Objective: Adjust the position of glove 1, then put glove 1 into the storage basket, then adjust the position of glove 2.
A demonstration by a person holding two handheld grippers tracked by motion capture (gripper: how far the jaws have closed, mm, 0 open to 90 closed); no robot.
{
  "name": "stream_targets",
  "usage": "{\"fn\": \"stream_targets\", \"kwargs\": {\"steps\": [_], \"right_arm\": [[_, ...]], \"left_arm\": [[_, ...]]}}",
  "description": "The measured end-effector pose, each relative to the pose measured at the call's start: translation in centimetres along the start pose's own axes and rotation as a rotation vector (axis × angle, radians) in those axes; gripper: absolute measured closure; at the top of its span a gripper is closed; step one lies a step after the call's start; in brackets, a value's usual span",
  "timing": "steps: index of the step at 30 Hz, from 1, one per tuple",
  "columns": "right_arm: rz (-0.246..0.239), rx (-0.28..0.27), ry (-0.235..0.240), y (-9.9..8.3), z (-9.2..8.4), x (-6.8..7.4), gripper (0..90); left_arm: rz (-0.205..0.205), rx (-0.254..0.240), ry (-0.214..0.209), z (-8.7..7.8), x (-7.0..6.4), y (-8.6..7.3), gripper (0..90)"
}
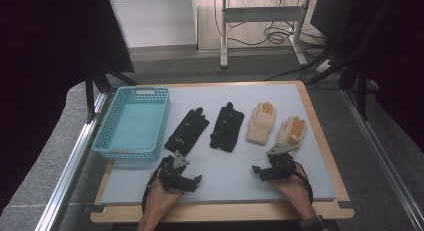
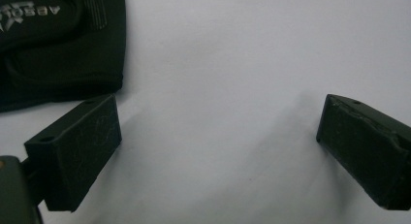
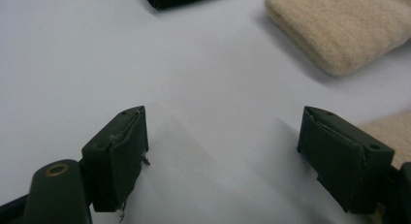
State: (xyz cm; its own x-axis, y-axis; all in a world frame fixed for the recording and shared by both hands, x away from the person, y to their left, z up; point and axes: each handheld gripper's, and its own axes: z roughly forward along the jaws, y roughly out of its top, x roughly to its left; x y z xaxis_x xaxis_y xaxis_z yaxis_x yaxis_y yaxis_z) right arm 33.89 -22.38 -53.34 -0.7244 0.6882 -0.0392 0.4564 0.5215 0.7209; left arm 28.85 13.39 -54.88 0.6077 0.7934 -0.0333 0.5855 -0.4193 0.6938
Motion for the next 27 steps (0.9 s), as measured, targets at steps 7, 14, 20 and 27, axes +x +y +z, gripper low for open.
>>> {"fn": "stream_targets", "kwargs": {"steps": [7,14,20,27], "right_arm": [[0.0,0.0,0.0,0.0,0.0,0.0,18.0],[0.001,0.0,0.002,0.01,-0.02,-0.02,18.0],[-0.001,0.001,-0.001,0.02,-0.04,0.02,18.1],[0.004,0.007,-0.004,0.24,-0.08,0.14,20.7]], "left_arm": [[-0.014,-0.011,-0.006,-0.04,0.26,-0.1,5.0],[-0.016,-0.015,-0.003,-0.05,0.22,-0.16,5.4],[-0.018,-0.017,-0.002,-0.07,0.22,-0.19,5.5],[-0.018,-0.018,-0.001,-0.07,0.21,-0.19,5.8]]}}
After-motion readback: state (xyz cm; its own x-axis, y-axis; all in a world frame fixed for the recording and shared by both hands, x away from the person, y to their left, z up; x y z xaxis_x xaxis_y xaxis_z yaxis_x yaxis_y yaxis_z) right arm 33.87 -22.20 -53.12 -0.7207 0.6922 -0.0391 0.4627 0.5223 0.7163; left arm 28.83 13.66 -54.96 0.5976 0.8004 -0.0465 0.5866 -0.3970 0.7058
